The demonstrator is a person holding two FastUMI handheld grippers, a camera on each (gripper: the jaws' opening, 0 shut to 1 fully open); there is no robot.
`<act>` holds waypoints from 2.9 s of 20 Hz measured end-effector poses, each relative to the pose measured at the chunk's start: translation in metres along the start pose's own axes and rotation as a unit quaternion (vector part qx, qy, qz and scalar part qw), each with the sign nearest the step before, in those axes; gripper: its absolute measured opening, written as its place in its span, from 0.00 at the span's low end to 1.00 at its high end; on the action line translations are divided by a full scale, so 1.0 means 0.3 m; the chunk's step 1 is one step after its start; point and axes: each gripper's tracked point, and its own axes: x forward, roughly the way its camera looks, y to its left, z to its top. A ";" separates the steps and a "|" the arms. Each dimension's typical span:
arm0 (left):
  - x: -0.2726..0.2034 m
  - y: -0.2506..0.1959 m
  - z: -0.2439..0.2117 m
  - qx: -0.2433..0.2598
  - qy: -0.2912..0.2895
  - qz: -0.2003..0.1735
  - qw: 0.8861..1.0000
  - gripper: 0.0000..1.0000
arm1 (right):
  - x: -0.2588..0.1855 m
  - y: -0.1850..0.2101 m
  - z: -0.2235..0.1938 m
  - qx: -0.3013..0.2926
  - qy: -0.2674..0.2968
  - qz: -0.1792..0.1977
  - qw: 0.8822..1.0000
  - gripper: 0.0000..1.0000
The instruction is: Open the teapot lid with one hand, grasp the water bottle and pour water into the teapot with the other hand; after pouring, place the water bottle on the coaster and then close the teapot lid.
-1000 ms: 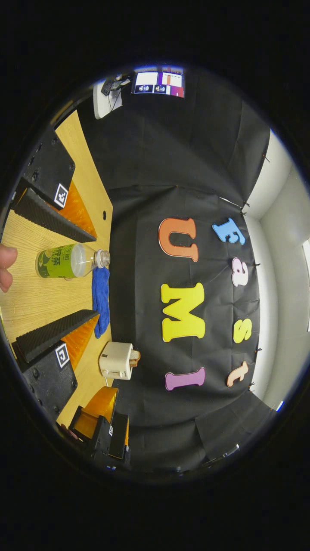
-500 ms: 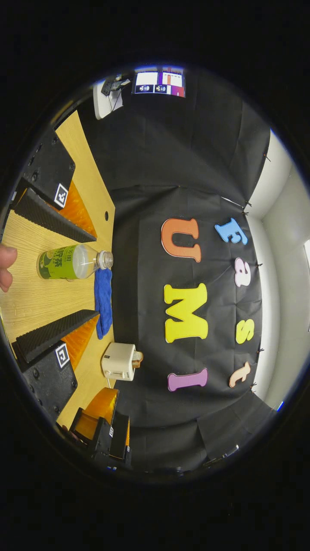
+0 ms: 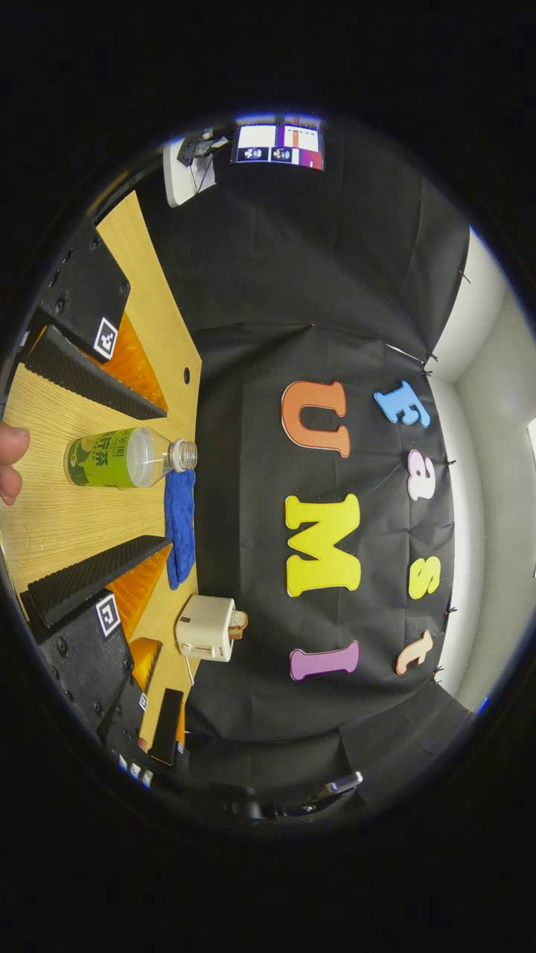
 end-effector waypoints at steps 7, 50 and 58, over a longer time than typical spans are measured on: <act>-0.002 0.029 0.005 -0.005 0.002 0.007 1.000 0.98 | 0.112 0.056 -0.094 0.003 0.023 0.000 1.000 0.96; 0.079 0.039 -0.275 -0.025 0.109 0.003 0.994 0.98 | 0.096 -0.077 0.012 -0.006 0.022 -0.002 1.000 0.00; 0.152 0.058 -0.382 -0.047 0.149 0.016 0.988 0.99 | 0.083 -0.119 0.016 -0.009 0.023 -0.013 1.000 0.00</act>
